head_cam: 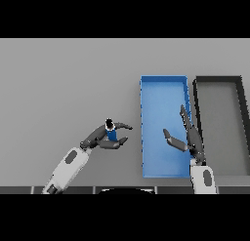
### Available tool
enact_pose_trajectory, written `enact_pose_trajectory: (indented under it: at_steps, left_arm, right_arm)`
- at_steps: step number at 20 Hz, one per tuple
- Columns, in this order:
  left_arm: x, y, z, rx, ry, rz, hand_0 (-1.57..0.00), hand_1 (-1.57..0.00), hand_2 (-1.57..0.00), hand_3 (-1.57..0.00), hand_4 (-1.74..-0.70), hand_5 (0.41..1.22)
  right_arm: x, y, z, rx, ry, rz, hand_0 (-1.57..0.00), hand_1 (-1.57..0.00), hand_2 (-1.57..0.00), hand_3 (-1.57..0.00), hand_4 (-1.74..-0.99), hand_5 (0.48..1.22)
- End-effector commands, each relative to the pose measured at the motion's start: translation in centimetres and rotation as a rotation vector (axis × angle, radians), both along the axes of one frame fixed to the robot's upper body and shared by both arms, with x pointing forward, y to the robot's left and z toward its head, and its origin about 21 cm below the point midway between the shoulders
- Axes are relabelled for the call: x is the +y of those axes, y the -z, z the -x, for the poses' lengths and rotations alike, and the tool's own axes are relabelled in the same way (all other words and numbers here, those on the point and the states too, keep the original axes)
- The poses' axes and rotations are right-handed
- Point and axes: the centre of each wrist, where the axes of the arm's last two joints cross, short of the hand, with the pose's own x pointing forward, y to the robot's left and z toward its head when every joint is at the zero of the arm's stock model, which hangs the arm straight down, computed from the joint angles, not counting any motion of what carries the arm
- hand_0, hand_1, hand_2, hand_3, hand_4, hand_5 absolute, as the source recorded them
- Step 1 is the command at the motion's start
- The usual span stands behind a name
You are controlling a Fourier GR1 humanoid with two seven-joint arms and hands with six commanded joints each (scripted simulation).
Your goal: Pick up the blue pipe and place it into the blue bin.
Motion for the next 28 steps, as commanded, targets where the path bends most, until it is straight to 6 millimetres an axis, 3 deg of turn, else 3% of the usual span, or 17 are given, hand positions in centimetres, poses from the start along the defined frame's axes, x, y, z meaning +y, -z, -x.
enact_pose_trajectory:
  at_steps: [1,4,6,9,13,20,22,28]
  left_arm:
    - [-0.4,0.1,-0.1,0.008,-0.018,0.016,-0.44,-0.59,-0.7,-0.72,-1.35,0.828]
    - [-0.7,0.5,0.5,-0.002,-0.033,0.047,-0.99,-1.07,-1.12,-1.1,-1.53,1.02]
    - [-1.1,0.4,0.7,-0.036,-0.031,0.039,-1.2,-1.25,-1.29,-1.21,-1.6,1.092]
    - [-2.0,0.0,1.3,-0.085,-0.026,0.056,-1.38,-1.41,-1.42,-1.34,-1.67,1.155]
    - [-2.9,-2.1,1.1,-0.155,-0.01,0.136,-1.49,-1.5,-1.51,-1.42,-1.71,1.194]
    - [-4.2,-6.9,0.3,-0.229,0.081,0.169,-1.55,-1.56,-1.56,-1.45,-1.72,1.215]
    - [-4.3,-7.5,0.7,-0.226,0.103,0.165,-1.56,-1.56,-1.56,-1.45,-1.73,1.217]
    - [-4.5,-7.4,1.0,-0.205,0.117,0.143,-1.57,-1.57,-1.57,-1.44,-1.73,1.219]
  right_arm:
    - [-0.1,-0.1,-0.1,0.004,-0.001,-0.001,0.0,0.0,0.0,0.0,-1.259,0.602]
    - [0.0,0.0,-0.2,-0.002,-0.001,-0.012,0.0,0.0,0.0,0.0,-1.262,0.611]
    - [0.0,0.0,0.0,-0.003,-0.004,-0.011,0.0,0.0,0.0,0.0,-1.26,0.614]
    - [0.2,-0.3,-0.3,-0.011,-0.014,0.001,0.0,0.0,0.0,0.0,-1.252,0.619]
    - [0.3,-0.1,-0.2,0.01,-0.011,0.007,0.0,0.0,0.0,0.0,-1.248,0.627]
    - [-0.3,-0.1,-0.4,-0.018,0.001,0.022,0.0,0.0,0.0,0.0,-1.216,0.637]
    - [-0.8,0.1,-0.2,-0.02,-0.004,0.03,0.0,0.0,0.0,0.0,-1.208,0.64]
    - [0.1,0.6,0.7,-0.014,0.016,0.012,0.0,0.0,0.0,0.0,-1.174,0.629]
